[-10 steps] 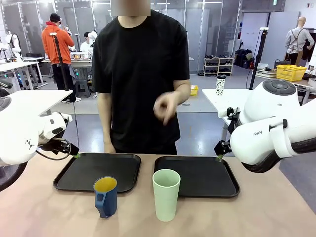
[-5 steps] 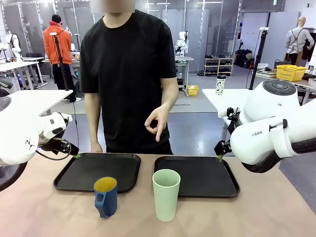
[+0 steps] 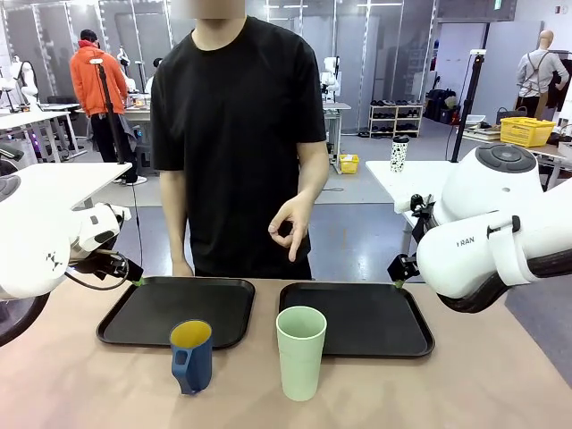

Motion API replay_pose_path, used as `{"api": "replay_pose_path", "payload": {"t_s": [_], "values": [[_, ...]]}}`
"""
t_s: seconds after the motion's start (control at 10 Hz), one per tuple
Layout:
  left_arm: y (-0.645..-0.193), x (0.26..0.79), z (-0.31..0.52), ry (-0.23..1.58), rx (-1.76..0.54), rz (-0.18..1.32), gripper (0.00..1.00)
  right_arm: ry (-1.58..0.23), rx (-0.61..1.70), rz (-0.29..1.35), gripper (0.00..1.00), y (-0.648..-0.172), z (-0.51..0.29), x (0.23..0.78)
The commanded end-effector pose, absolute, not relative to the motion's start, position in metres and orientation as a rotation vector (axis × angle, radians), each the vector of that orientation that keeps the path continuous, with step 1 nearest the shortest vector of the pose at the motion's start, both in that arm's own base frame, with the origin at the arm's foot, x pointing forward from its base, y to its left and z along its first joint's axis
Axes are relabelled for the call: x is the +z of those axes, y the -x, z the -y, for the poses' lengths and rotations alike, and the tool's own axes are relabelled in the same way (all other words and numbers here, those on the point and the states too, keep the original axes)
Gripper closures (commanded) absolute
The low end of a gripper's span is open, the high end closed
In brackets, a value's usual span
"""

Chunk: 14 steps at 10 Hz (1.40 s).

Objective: Sort and store the cups by type.
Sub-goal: Pick up the Reusable plastic cup.

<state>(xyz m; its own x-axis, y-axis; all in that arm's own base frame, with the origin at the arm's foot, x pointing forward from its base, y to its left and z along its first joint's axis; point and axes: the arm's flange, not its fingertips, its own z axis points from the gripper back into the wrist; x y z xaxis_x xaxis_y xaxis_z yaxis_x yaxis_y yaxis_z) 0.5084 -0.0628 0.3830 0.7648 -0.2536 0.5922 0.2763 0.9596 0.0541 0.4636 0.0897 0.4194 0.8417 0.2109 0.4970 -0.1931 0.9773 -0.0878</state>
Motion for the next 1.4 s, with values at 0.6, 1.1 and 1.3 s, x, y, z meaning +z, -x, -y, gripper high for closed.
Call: {"api": "replay_pose_path", "payload": {"t_s": [0.6, 1.1, 1.3], "values": [[-0.508, 0.384, 0.064, 0.032, -0.299, 0.64, 0.0, 0.21, 1.099, 0.41, 0.0, -0.425, -0.106, 0.443], [-0.508, 0.384, 0.064, 0.032, -0.299, 0.64, 0.0, 0.108, 1.45, 0.305, 0.0, -0.413, -0.096, 0.439], [-0.508, 0.384, 0.064, 0.032, -0.299, 0.64, 0.0, 0.165, 1.424, 0.329, 0.0, -0.412, -0.105, 0.436]]}}
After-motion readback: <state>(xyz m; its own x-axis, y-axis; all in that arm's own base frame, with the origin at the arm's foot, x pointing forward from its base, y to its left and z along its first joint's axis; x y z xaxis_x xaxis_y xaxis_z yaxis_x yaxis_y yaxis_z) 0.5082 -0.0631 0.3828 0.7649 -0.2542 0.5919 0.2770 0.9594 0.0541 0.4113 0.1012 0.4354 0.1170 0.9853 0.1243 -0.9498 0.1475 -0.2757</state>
